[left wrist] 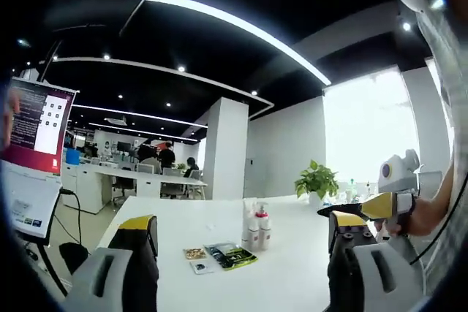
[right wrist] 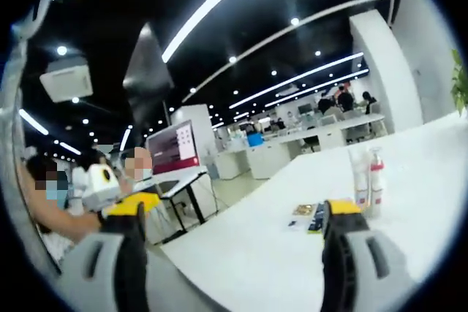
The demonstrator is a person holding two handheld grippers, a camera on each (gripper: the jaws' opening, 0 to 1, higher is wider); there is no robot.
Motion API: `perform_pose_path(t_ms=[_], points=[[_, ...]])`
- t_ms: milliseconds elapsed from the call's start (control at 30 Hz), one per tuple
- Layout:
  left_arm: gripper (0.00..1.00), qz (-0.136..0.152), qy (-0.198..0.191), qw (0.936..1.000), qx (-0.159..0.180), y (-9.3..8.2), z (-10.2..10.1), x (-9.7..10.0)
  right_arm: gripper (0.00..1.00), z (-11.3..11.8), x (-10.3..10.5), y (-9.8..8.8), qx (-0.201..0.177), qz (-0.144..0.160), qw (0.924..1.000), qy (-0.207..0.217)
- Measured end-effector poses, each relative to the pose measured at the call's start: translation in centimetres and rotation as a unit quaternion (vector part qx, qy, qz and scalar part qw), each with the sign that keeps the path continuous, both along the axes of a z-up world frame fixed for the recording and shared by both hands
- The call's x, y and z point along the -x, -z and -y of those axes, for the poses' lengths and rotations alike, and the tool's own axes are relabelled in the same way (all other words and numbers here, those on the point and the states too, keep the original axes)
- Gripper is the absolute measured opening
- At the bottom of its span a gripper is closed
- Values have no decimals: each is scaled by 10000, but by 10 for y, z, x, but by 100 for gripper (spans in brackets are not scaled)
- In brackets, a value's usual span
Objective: Arrange the skincare products in the storage area until every visible bottle or jar stands upright without overlapping.
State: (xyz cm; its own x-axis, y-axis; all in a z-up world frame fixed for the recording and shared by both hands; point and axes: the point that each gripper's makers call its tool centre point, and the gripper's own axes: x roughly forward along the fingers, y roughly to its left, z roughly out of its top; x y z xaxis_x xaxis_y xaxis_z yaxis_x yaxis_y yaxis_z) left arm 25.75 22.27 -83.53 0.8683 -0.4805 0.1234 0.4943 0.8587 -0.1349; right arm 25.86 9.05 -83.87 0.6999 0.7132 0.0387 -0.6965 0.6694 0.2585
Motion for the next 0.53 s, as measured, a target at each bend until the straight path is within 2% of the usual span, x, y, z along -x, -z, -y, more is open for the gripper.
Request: perform_pose_path(t_ms=[67, 233, 300, 533], points=[[100, 32, -43, 9999, 141, -4, -4, -2, 99, -1, 0, 1, 39, 14, 10000, -18], [100, 10, -80, 9998, 164, -3, -5, -2, 99, 0, 1, 2, 31, -31, 10000, -27], [100, 152, -108, 9997, 138, -7, -7, -1, 99, 1, -1, 3, 38, -43, 10000, 4], [100, 18, -170, 9997, 200, -4, -10, -4, 99, 2, -1, 6, 51, -157, 9999, 0]])
